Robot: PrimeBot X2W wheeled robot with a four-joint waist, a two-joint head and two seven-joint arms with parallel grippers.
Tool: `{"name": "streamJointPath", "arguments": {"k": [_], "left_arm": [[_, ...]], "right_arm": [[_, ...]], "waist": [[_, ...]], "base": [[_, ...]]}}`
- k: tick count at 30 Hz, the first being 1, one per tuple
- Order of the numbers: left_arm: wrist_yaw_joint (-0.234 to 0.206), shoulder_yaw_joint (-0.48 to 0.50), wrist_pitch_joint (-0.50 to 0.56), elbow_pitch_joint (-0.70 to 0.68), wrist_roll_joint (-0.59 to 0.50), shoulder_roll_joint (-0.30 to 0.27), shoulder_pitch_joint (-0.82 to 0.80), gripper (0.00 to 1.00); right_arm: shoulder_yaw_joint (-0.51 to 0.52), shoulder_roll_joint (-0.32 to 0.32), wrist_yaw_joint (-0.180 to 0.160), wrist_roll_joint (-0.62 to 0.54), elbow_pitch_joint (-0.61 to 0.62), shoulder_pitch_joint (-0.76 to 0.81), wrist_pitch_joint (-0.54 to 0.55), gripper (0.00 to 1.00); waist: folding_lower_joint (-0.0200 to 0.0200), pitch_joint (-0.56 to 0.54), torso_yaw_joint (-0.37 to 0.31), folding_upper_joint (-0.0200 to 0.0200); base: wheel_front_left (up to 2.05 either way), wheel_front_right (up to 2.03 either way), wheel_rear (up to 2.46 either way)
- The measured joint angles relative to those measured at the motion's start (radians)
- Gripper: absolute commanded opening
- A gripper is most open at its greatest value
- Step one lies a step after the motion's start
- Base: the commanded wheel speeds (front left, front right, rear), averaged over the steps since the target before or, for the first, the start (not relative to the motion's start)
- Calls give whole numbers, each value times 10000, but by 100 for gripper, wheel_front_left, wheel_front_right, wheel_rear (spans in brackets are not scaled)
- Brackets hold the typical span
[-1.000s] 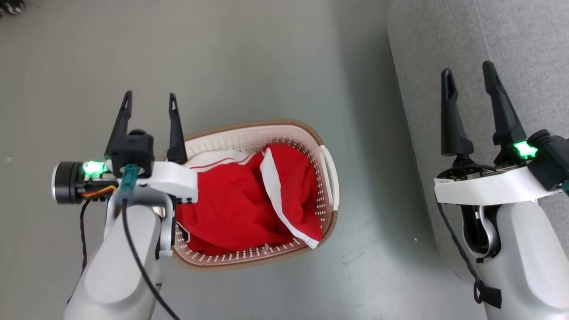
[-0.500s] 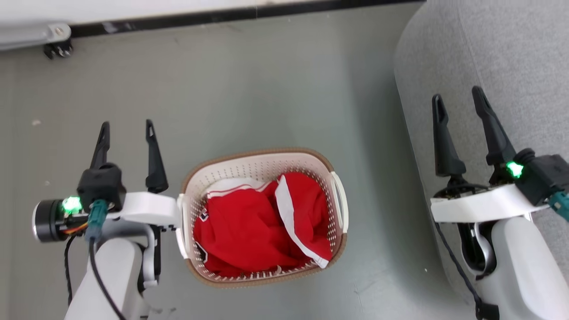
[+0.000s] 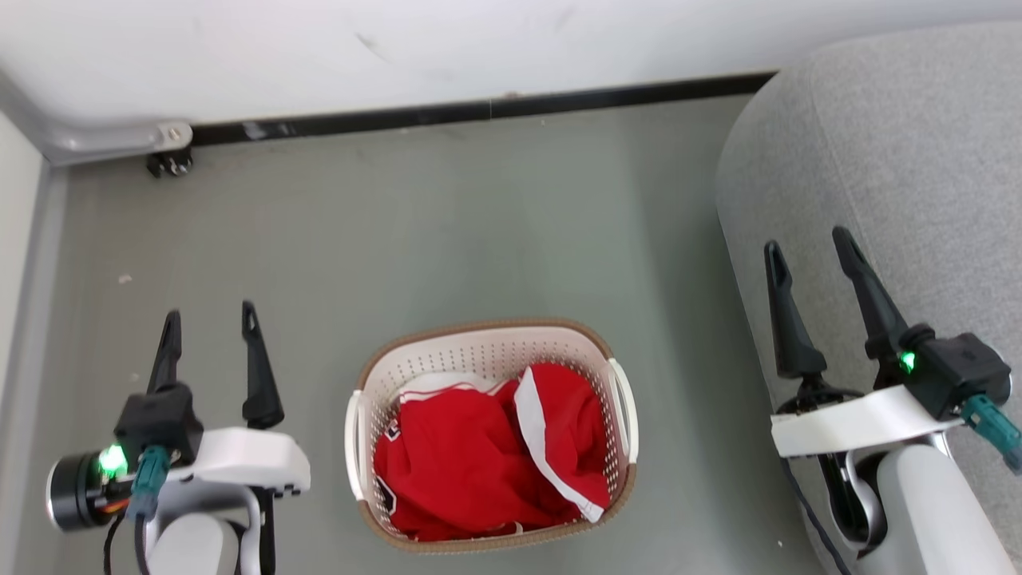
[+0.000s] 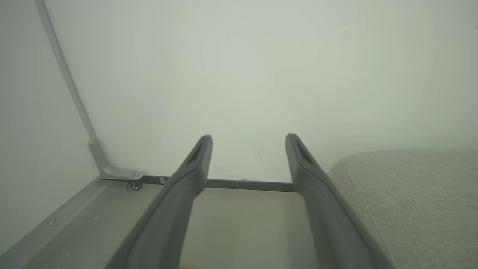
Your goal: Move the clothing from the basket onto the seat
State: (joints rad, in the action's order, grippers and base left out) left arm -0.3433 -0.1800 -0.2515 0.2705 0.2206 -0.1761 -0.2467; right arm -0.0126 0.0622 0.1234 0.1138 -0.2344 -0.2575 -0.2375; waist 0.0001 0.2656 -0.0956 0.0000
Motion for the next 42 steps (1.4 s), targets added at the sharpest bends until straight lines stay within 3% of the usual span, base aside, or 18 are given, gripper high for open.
{"name": "streamJointPath", "arguments": {"k": [22, 42], "left_arm": [[104, 136, 0, -863, 407, 6, 2183, 100], [351, 138, 8, -1417, 677, -88, 3260, 100]], "right_arm": [[403, -92, 2, -192, 119, 1665, 543, 100], [387, -165, 2, -192, 700, 2584, 1185, 100]], "waist": [[0, -1832, 249, 0], [0, -2625, 416, 0]], "base": [[0, 0, 0], [0, 0, 0]]}}
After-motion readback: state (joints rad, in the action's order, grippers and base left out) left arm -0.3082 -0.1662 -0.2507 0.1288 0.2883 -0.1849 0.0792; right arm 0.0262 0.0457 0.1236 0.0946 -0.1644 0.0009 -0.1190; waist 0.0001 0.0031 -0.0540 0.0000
